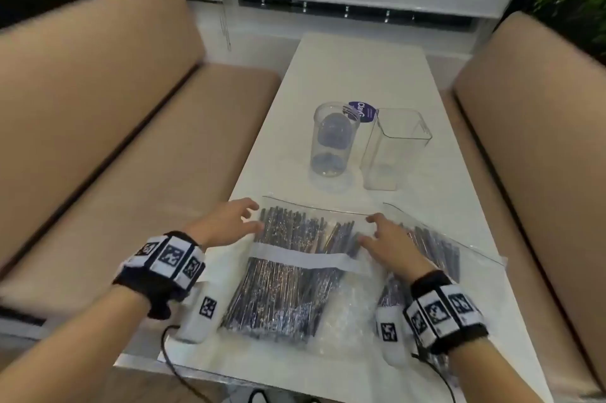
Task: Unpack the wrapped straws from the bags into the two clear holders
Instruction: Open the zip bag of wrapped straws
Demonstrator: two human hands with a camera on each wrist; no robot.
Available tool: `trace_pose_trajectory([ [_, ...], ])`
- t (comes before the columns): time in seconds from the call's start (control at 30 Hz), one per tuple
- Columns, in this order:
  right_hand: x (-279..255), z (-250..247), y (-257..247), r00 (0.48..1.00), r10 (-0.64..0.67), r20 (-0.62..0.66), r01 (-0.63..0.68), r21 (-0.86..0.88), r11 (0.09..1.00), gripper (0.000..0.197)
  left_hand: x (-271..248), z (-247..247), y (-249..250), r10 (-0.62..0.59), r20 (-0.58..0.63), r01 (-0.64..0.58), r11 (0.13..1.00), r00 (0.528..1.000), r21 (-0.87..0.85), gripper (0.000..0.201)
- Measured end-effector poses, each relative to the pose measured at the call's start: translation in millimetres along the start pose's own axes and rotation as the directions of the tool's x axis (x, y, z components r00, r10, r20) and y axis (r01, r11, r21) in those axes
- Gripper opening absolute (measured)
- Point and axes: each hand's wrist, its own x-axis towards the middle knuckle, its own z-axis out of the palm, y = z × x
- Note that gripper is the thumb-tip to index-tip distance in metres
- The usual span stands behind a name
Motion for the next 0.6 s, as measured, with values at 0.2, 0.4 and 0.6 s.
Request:
trace_pose_trajectory([
  [0.2,24.6,42.2,0.0,0.985,0.053,-0.164,-0.035,0.113,0.993,0.052,20.7,32.3,10.1,-0.209,-0.035,0.2,0.964,0.977,-0.175,0.068],
  [0.4,17.7,52.0,-3.9,0.985,0.03,-0.167,0.022,0.302,0.953,0.061,24.3,50.9,19.5,-0.289,-0.184,0.187,0.882,0.939,-0.434,0.071],
  [0.6,-19.1,-21.9,-32.3,0.963,-0.224,-0.15,0.258,0.263,0.93,0.046,6.2,8.8,34.9,-0.129,-0.291,-0.099,0.75,0.948,-0.654,0.037],
])
